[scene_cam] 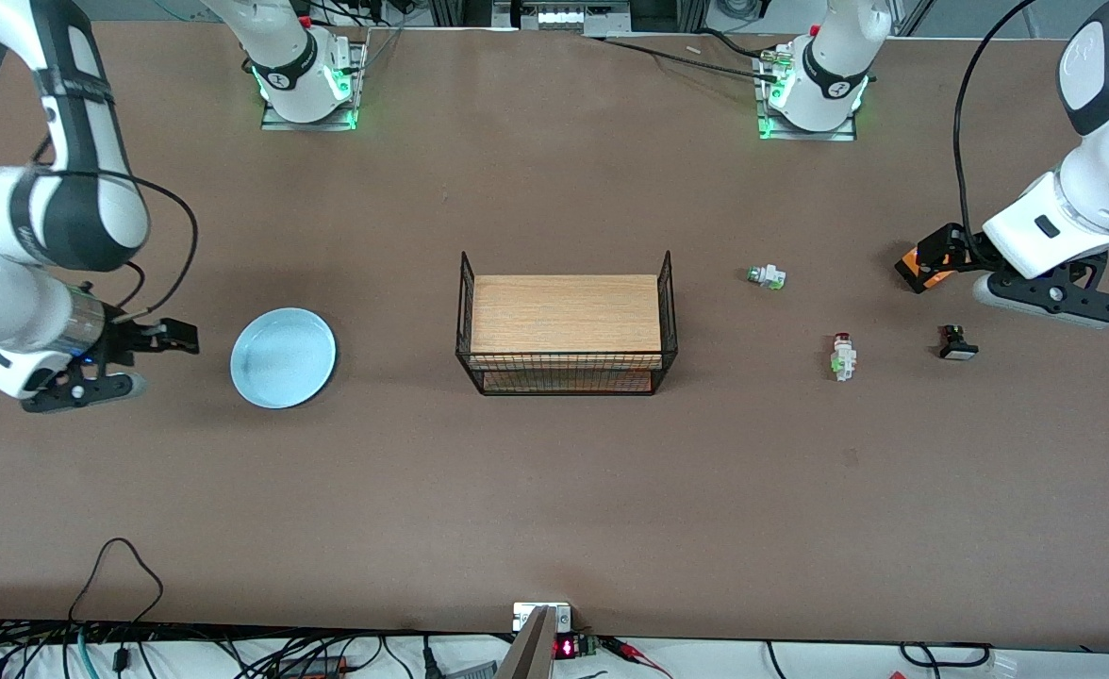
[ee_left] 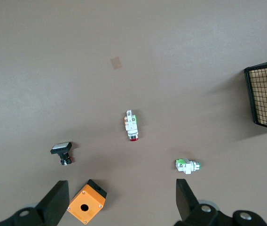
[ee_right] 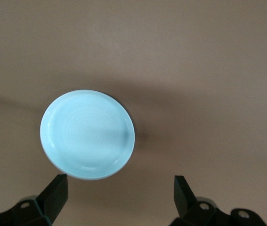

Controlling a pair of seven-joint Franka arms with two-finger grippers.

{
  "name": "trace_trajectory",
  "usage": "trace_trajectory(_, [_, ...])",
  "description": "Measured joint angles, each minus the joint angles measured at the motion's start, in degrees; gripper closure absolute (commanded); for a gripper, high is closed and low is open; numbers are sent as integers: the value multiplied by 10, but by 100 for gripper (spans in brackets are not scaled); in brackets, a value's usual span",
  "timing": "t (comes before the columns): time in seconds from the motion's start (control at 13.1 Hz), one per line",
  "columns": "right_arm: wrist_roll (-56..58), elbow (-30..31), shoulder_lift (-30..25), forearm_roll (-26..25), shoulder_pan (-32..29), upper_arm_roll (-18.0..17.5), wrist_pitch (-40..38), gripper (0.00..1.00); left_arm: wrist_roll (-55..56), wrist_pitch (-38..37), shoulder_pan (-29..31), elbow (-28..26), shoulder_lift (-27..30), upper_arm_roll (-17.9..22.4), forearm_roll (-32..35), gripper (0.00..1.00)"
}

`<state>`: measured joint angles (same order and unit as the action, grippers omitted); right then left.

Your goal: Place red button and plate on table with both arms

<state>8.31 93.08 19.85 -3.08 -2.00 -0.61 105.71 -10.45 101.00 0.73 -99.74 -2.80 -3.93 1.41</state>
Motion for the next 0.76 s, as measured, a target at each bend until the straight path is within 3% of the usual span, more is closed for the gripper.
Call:
trace_trajectory(0.38, [-137,-87,-40,-9,24,0,-161,0,0,0,0,0,0,-1,0,0])
trace_trajectory(0.76, [-148,-109,-103,-9,46,1,-207,0,0,0,0,1,0,-1,0,0])
